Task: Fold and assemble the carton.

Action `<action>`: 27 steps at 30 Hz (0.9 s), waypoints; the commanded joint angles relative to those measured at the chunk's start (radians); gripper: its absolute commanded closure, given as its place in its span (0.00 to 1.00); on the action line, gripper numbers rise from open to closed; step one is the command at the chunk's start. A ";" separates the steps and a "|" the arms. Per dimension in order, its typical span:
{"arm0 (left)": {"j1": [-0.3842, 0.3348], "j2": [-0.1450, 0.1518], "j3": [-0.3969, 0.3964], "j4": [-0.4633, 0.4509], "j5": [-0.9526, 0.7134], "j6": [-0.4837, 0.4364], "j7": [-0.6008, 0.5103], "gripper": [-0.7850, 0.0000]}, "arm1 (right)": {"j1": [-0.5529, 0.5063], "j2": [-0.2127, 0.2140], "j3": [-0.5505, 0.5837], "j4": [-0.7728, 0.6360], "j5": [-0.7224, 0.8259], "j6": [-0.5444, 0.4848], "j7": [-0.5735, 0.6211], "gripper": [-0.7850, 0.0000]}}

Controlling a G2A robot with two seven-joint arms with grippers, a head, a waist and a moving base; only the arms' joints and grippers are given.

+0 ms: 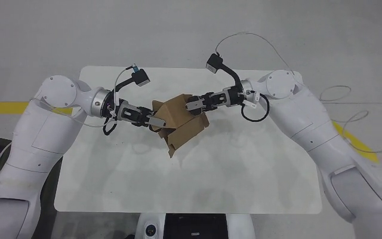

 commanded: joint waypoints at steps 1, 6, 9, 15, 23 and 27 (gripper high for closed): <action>0.000 0.000 0.000 0.000 0.000 0.000 0.000 1.00 | 0.001 -0.005 0.005 0.012 -0.005 -0.005 -0.007 0.57; 0.000 0.000 0.000 0.000 0.000 0.000 0.000 1.00 | 0.003 -0.017 0.006 0.029 -0.009 0.002 0.009 0.57; 0.000 0.000 0.000 0.000 0.000 0.000 0.000 1.00 | 0.003 -0.027 0.004 0.040 0.000 0.008 0.023 0.58; 0.000 0.000 0.000 0.000 0.000 0.000 0.000 1.00 | -0.002 -0.047 0.005 0.071 0.045 0.008 0.071 0.60; 0.000 0.000 0.000 0.000 0.000 0.000 0.000 1.00 | -0.005 -0.058 0.046 0.124 0.121 0.008 0.129 0.61; 0.000 0.000 0.000 0.000 0.000 0.000 0.000 1.00 | -0.013 -0.058 0.068 0.114 0.147 0.030 0.150 0.60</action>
